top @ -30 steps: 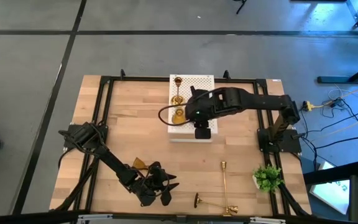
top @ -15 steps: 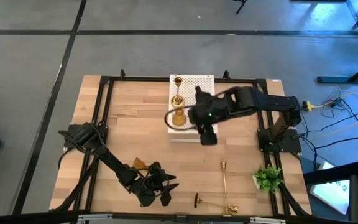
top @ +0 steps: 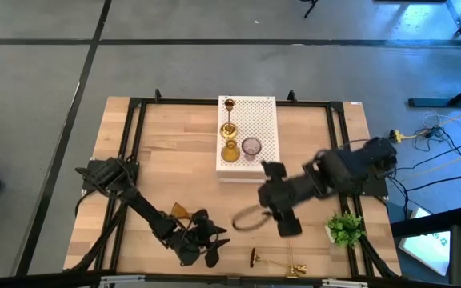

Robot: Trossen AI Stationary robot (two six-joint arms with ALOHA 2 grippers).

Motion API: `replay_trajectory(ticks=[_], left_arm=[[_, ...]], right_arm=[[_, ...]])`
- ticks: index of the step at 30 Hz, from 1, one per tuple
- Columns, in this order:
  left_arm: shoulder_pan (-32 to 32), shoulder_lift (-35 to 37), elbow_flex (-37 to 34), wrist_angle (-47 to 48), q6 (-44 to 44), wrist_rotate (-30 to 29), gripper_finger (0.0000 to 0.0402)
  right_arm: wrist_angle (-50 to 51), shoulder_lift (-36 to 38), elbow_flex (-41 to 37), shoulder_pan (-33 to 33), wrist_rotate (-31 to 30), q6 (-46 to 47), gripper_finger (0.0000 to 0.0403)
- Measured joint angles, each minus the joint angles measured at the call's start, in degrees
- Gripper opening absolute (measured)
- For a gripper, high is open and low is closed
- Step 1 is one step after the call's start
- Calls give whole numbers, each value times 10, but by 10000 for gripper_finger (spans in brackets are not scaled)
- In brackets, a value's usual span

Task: Pick & Place candle stick holders
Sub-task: Put the top gold candle holder on the shelf

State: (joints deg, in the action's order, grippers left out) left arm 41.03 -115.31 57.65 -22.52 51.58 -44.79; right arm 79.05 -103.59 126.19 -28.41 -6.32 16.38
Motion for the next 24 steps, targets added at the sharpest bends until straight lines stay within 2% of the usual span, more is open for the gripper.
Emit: replay_trajectory(ticks=[4,8,16,24], left_arm=[[-12,0,0,0,-22,28,166],[-25,0,0,-6,-48,53,166],[-51,0,0,-38,-111,101,166],[-61,0,0,-38,-118,128,166]], right_arm=[[17,0,-7,-59,-50,100,179],[53,0,-19,-110,-84,239,179],[85,-1,-86,-187,-95,458,179],[78,-1,-194,-220,-77,602,179]])
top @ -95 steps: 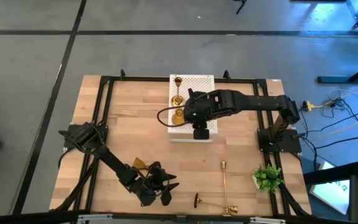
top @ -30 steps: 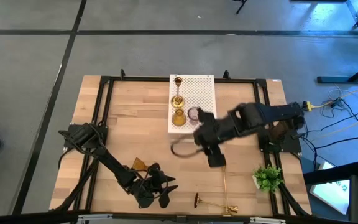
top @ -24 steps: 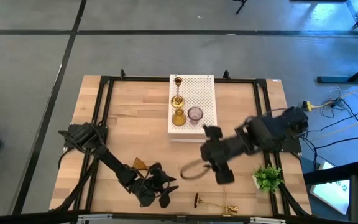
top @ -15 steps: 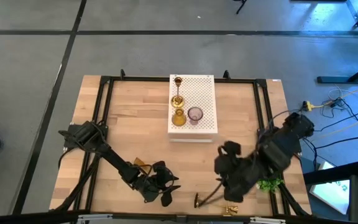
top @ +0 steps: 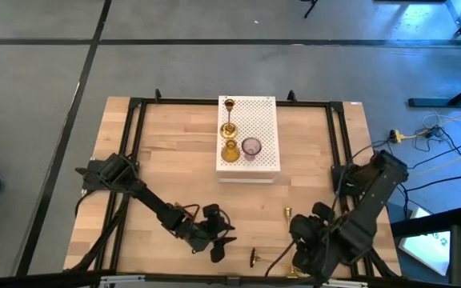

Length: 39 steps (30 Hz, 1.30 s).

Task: Pick & Place candle stick holders
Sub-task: Put the top gold candle holder on the shelf

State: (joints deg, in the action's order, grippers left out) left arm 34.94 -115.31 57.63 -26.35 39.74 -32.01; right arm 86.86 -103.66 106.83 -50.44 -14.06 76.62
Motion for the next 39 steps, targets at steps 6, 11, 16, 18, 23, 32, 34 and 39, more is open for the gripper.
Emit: replay_trajectory(ticks=[6,11,16,18,23,32,34,39], left_arm=[[9,0,0,0,-1,0,166],[15,0,0,-3,0,-2,166],[28,0,0,-13,0,-12,166],[33,0,0,-16,0,-15,166],[45,0,0,-22,0,-22,166],[68,0,0,-22,1,-42,166],[72,0,0,-22,1,-44,166],[82,0,0,-22,5,-56,166]], right_arm=[[-104,0,-117,-3,68,42,179],[-193,0,-212,0,132,53,179],[-273,0,-277,3,157,96,179],[-306,0,-298,7,157,122,179],[-384,0,-338,17,138,187,179],[-382,-1,-345,16,128,238,179],[-389,-7,-345,16,128,248,179],[-415,-37,-345,16,133,250,179]])
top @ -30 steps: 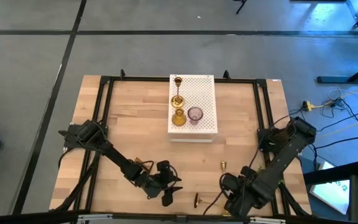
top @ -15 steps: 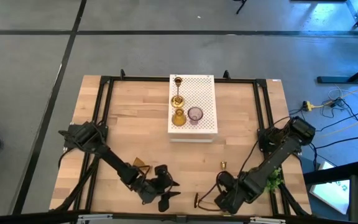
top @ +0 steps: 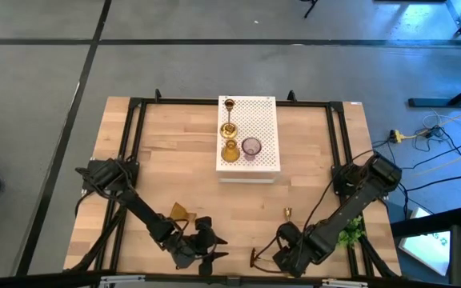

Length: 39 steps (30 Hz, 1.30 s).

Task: Pick & Place candle stick holders
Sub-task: Put the top gold candle holder on the shelf

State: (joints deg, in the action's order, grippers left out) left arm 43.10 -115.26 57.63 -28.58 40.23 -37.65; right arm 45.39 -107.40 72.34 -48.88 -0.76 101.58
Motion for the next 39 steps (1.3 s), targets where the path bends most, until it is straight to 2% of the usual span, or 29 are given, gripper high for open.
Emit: replay_trajectory(ticks=[4,11,16,21,29,34,39], left_arm=[[4,0,0,-2,1,-3,166],[8,0,0,-2,5,-6,166],[12,0,0,-2,5,-14,166],[11,0,0,-2,5,-15,166],[11,0,0,-1,5,-15,166],[11,0,0,0,5,-16,166],[11,0,0,0,5,-16,166]], right_arm=[[7,-20,0,0,20,0,179],[-6,-48,0,1,20,1,171],[-10,-55,1,2,25,1,118],[-3,-58,11,2,30,-29,23],[84,-59,66,2,21,-70,13],[189,-59,136,1,-19,-92,13],[331,-59,233,0,-136,-105,13]])
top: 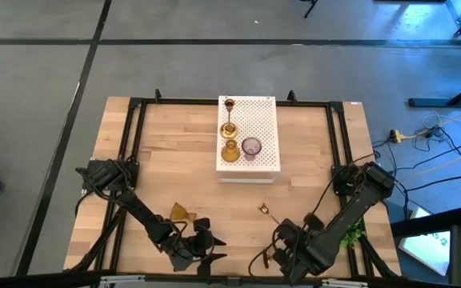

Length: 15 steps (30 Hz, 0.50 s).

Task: Pick & Place candle stick holders
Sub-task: Put the top gold candle holder on the shelf

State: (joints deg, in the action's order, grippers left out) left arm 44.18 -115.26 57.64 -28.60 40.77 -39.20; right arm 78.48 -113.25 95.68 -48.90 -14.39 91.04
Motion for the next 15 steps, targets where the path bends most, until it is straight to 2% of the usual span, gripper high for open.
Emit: replay_trajectory(ticks=[5,10,15], left_arm=[[0,0,0,1,0,0,166],[1,0,0,1,0,0,166],[4,0,0,0,0,-4,166]], right_arm=[[117,1,104,-9,-188,-19,13],[94,28,155,-23,-390,-128,13],[101,68,164,-25,-528,-196,13]])
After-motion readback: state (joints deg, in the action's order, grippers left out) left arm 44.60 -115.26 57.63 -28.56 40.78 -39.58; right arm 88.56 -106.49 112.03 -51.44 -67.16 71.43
